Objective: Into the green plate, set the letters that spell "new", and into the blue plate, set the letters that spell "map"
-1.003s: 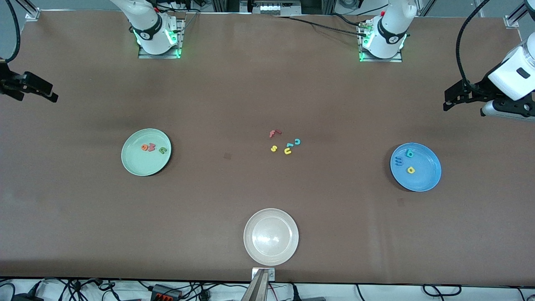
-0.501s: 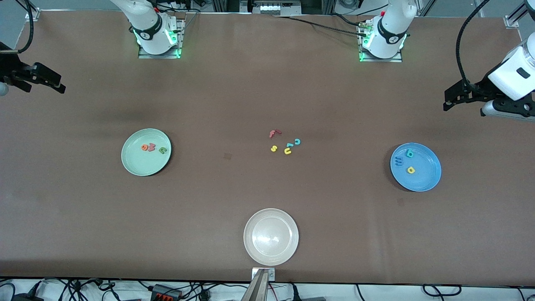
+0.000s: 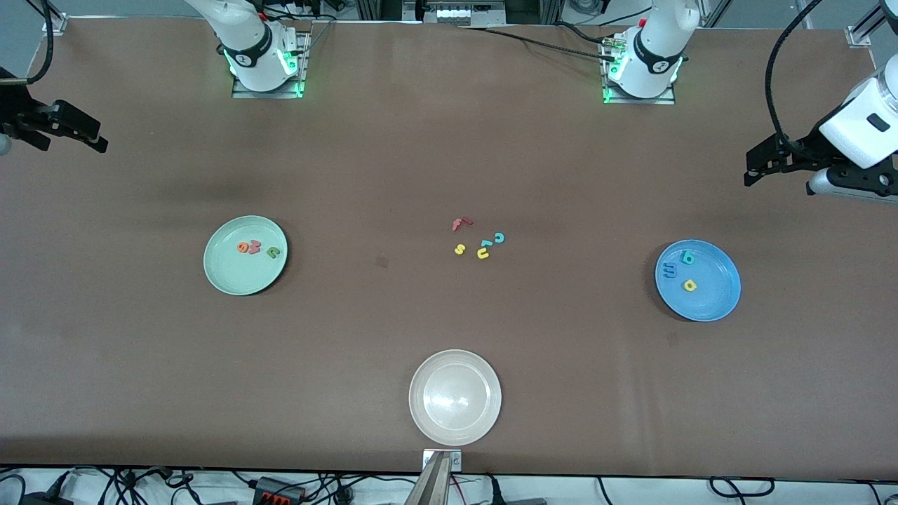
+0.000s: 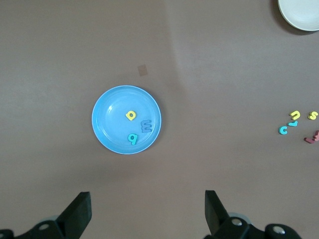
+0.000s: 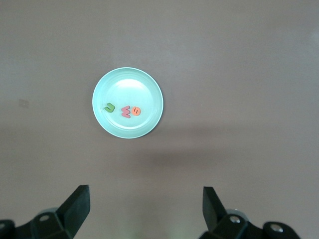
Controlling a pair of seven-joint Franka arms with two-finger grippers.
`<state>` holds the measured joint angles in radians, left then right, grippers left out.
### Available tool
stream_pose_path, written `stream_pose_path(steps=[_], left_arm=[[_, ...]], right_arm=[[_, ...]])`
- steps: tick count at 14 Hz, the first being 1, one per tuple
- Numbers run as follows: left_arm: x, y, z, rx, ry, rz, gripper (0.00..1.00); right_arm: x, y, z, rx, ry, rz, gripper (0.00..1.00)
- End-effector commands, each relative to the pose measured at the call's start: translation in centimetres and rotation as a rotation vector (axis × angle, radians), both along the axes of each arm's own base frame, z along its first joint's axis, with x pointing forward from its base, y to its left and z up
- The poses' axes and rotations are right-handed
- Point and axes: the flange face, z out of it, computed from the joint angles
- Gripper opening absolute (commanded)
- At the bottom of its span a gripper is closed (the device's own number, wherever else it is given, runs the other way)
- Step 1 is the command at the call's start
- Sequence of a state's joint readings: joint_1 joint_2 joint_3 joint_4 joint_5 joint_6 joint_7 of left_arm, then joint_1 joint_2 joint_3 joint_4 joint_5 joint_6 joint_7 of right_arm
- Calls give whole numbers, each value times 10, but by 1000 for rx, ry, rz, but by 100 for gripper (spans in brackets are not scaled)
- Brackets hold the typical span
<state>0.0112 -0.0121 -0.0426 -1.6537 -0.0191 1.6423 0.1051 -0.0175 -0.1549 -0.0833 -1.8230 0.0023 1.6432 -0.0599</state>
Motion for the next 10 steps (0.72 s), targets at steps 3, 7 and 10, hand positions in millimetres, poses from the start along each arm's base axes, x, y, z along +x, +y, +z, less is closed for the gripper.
stream_pose_path(steps=[3, 7, 10], left_arm=[[-4, -2, 8, -1, -4, 1, 100], [-4, -2, 8, -1, -2, 1, 100], [-4, -2, 8, -1, -4, 1, 100]], right_arm=[[-8, -2, 3, -41, -3, 17, 100], [-9, -5, 2, -39, 4, 11, 100], [-8, -6, 2, -40, -2, 10, 100]])
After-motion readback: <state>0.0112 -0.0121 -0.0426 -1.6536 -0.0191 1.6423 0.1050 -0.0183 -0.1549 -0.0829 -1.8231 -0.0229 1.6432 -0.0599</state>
